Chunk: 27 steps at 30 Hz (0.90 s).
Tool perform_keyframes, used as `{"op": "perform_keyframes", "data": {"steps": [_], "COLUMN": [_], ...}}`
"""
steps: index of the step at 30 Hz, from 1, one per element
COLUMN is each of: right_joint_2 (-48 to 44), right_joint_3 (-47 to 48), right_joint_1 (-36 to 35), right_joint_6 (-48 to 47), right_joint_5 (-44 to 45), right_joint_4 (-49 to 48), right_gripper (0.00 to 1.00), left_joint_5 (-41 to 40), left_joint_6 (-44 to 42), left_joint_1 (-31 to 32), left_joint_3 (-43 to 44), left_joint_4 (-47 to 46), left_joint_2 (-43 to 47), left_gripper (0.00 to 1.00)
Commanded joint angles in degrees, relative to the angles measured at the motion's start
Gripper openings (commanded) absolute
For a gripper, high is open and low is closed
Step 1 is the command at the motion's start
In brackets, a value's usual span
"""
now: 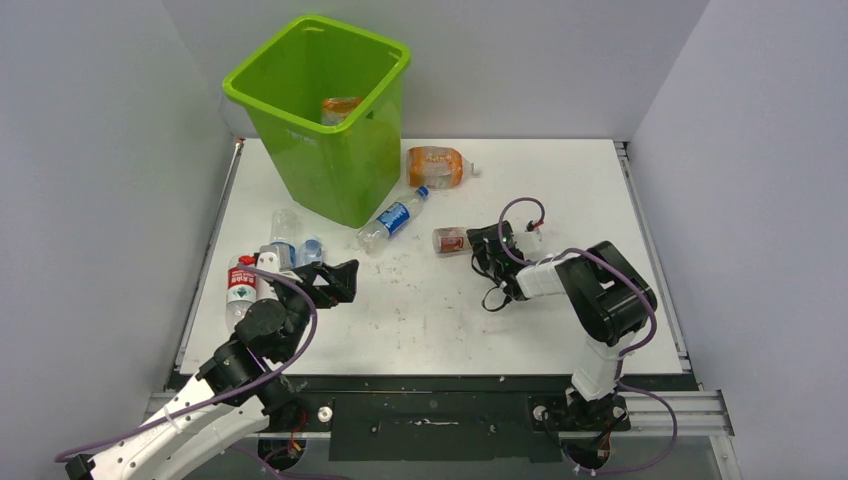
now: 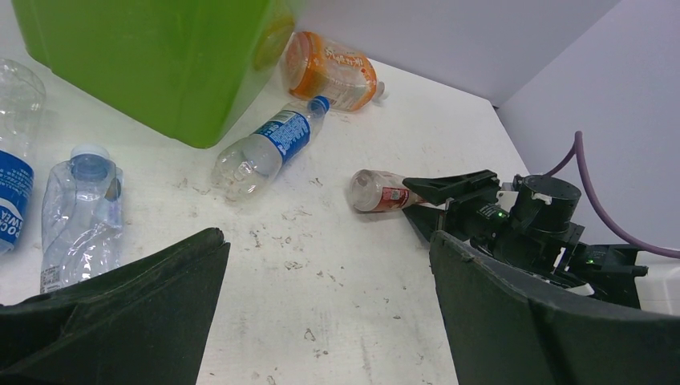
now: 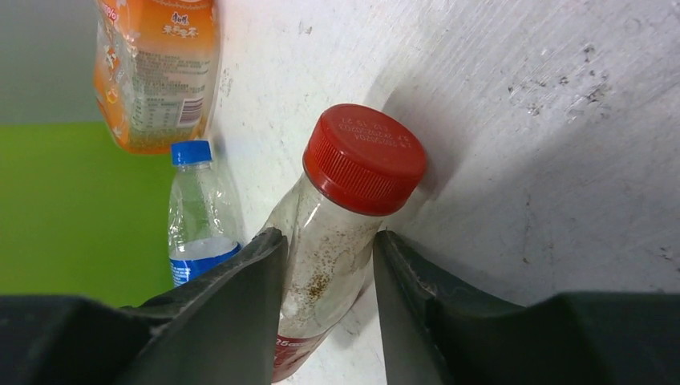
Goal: Put the plastic bottles in the bin
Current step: Pick up the plastic bottle at the center of the board.
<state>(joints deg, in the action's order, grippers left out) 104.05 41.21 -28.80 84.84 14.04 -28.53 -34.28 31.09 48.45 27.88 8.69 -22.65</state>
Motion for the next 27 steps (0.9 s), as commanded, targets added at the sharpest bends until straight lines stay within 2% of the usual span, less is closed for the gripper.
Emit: {"op": "perform_keyframes", "data": {"steps": [1, 4, 10, 16, 19, 23, 27], "right_joint_2": [0.3, -3.6, -20.8, -39.8, -48.4, -57.5, -64.8], "right_joint_3": [-3.1, -4.4, -9.3, -10.1, -10.3, -11.6, -14.1], "right_joint_1": [0.2, 0.2, 0.2, -0.6, -2.4, -6.6, -13.1], "right_joint_6": [-2.3, -9.0, -25.2, -43.8, -51.8, -58.3, -59.9], "right_joint_5": [-1.7, -2.1, -4.6, -7.3, -11.7, -22.6, -30.8], "right_joint_4": [2.2, 1.7, 3.8, 13.8, 17.1, 18.6, 15.3], "right_gripper": [0.38, 0.31, 0.23, 0.06, 0.05, 0.05, 0.05], "left_joint_5": [-0.6, -0.7, -1.8, -3.2, -2.9, 4.6, 18.5], "left_joint_6": [0.2, 0.1, -0.7, -1.3, -1.3, 1.7, 4.2], "left_joint_1": [0.5, 0.4, 0.9, 1.2, 1.2, 1.1, 1.1], "left_joint_3": [0.7, 0.8, 0.8, 1.1, 1.1, 0.7, -0.9], "left_joint_4": [-1.0, -0.5, -0.5, 0.0, -0.4, -4.3, -17.3], "left_joint_2": [0.6, 0.9, 1.9, 2.2, 2.1, 1.0, -2.0], "left_gripper": [0.96, 0.96, 0.96, 0.96, 0.96, 0.96, 0.96]}}
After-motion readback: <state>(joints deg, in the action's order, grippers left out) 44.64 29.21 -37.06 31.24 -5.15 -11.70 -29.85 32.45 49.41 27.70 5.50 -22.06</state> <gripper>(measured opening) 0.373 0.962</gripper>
